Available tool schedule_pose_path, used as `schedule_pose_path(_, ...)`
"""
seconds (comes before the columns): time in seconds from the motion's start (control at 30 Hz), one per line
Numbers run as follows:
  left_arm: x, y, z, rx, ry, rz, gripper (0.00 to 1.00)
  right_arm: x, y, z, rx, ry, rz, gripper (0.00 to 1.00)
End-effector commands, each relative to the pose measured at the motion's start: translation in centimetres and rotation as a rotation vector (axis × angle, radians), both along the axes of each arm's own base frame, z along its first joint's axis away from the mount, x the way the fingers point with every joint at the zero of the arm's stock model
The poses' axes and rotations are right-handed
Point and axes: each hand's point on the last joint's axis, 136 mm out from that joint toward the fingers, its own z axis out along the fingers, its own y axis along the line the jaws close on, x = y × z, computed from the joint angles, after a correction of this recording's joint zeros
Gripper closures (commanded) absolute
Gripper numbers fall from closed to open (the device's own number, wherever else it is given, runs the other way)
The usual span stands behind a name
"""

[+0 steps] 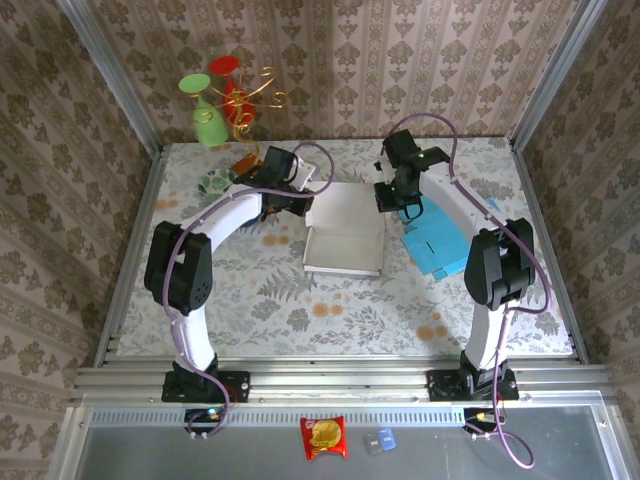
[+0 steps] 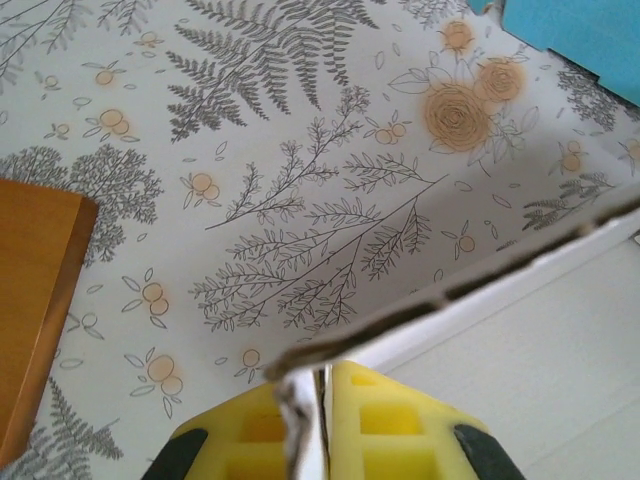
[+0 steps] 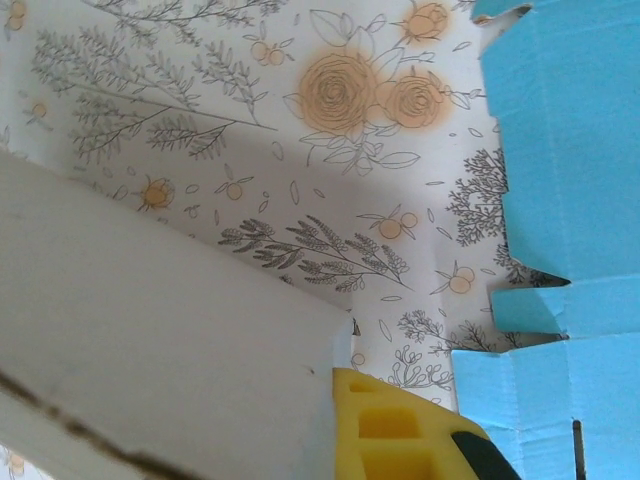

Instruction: Fold the paper box

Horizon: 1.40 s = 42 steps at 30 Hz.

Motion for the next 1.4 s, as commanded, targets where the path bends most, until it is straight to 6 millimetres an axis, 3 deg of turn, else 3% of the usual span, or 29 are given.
schedule_pose_path(0.0,-0.1,1.3,1.4,-0.014,0.028,0.193,1.0,0.5,0.4,0.7,-0.018,-0.007,-0.11,1.0)
schedule_pose_path(0.43,2.6,1.6,3.6,-0.133,-0.005,0.339,1.0,4.3,3.0,2.4,0.1,-0.106,-0.255,1.0)
schedule_pose_path(0.63,4.4,1.9,4.9,-0.205,-0.091,0.345,1.0,5.7,4.4,2.6,0.146,-0.181,-0.228,1.0)
schedule_pose_path(0.67,5.2,2.9,4.8,-0.229,-0.105,0.362,1.0,5.7,4.5,2.5,0.151,-0.199,-0.222,1.0)
schedule_pose_path(0.77,5.3,3.0,4.6,-0.296,-0.162,0.348,1.0,5.8,5.5,2.5,0.191,-0.279,-0.179,1.0)
schedule_pose_path(1.1,3.4,3.0,3.9,-0.437,-0.304,0.287,1.0,3.5,6.2,2.6,0.25,-0.532,-0.104,1.0)
schedule_pose_path(1.27,2.0,2.7,4.0,-0.495,-0.328,0.253,1.0,1.9,6.5,2.3,0.211,-0.564,-0.08,1.0)
schedule_pose_path(1.37,0.8,2.5,3.1,-0.491,-0.317,0.236,1.0,0.8,6.8,1.4,0.154,-0.561,-0.06,1.0)
